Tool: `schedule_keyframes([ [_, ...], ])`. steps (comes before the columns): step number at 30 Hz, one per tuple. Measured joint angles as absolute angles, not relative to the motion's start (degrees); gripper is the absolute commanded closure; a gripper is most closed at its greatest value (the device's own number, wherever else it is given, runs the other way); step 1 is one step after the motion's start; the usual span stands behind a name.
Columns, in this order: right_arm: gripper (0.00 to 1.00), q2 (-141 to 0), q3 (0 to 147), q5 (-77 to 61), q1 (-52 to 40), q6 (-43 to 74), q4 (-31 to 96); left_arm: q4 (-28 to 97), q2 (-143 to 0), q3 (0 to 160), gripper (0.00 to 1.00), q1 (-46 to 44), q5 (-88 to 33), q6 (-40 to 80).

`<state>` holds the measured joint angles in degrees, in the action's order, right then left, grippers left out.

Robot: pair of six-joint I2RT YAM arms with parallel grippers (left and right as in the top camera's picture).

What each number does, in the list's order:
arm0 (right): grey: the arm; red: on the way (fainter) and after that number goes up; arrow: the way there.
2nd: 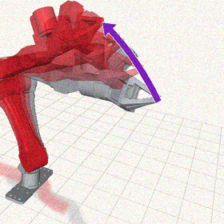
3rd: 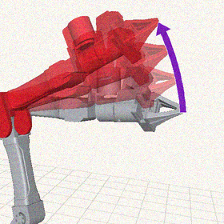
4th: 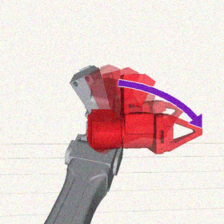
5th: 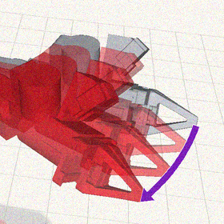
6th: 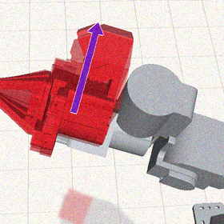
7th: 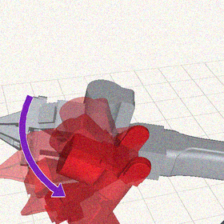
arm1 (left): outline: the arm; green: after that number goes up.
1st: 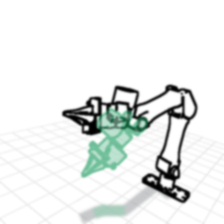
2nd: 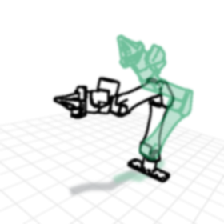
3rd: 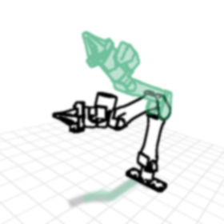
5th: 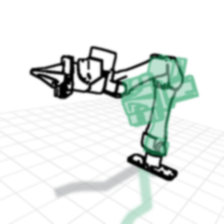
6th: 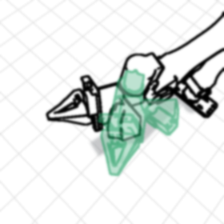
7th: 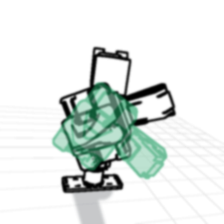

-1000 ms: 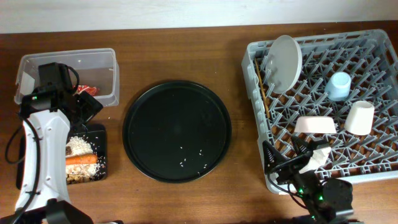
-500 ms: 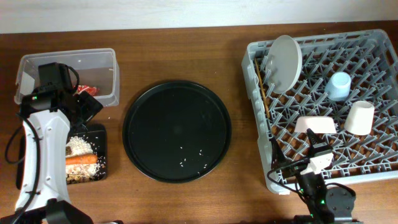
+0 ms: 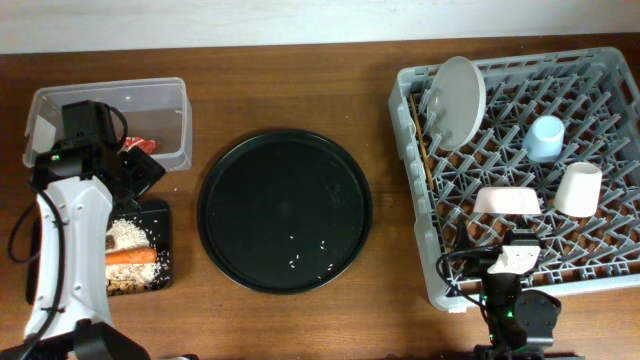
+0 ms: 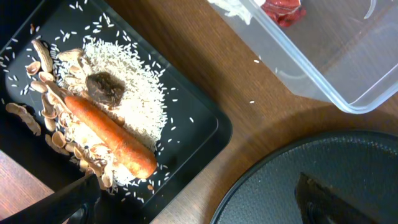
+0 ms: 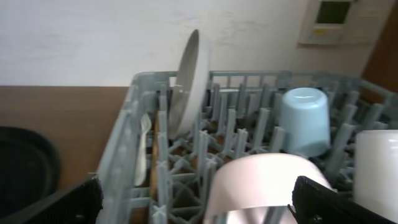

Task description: Sort waste into correct bins and load items into the dishwasher rack

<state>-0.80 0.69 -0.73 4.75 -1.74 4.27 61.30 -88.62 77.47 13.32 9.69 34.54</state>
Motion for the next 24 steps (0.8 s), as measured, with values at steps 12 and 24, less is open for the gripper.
schedule_keyframes([
  [12, 0.01, -0.8, 0.7, 0.2, 4.8, -2.2, 4.3, 61.3, -88.6, 77.5, 0.01, 13.3, 9.7, 34.5],
  [24, 0.01, -0.8, 0.7, 0.2, 4.8, -2.2, 4.3, 61.3, -88.6, 77.5, 0.01, 13.3, 9.7, 34.6],
])
